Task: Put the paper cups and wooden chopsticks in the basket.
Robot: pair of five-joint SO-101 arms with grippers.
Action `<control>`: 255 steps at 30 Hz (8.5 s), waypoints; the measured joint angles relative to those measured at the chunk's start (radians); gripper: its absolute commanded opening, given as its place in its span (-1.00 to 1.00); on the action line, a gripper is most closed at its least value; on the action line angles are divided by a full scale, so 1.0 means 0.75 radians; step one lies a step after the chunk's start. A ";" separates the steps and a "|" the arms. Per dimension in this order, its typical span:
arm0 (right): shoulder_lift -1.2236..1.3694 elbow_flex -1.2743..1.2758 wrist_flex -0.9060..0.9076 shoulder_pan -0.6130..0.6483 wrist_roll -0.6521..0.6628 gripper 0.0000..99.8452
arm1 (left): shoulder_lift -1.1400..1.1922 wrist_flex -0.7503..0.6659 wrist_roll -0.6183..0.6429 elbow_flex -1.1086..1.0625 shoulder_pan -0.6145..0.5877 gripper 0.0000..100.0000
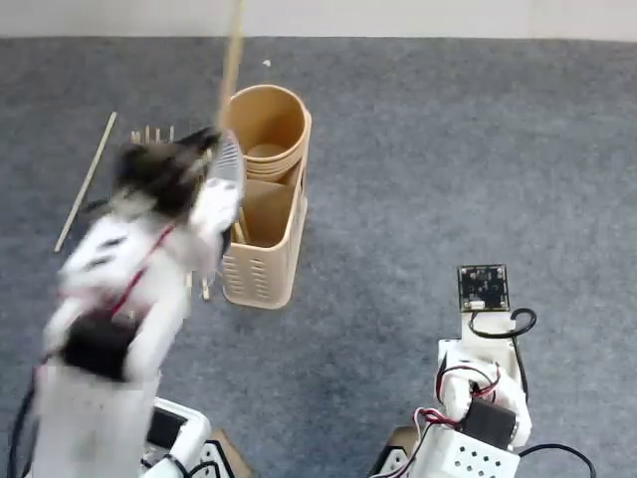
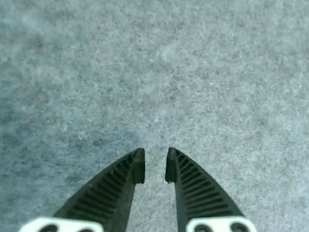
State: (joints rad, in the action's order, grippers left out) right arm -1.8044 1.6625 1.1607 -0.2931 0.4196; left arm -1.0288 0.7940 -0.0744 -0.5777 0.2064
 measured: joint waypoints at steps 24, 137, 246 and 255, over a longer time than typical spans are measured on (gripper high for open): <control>0.000 0.000 0.000 0.000 0.000 -0.82 | -0.010 -0.018 0.000 -0.057 -0.117 -0.78; 0.000 0.000 0.000 0.000 0.000 -0.82 | 1.956 1.291 -0.168 2.586 -0.874 -0.99; 0.000 0.000 0.000 0.000 0.000 -0.82 | 1.982 0.667 -0.436 0.949 -0.855 -0.78; 0.000 0.000 0.000 0.000 0.000 -0.82 | 2.183 0.591 -0.434 1.004 -0.874 -0.78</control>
State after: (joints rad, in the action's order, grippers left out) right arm -1.8044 1.6625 1.1607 -0.2931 0.4196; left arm 0.6084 1.2375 -0.3997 0.1757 -0.4488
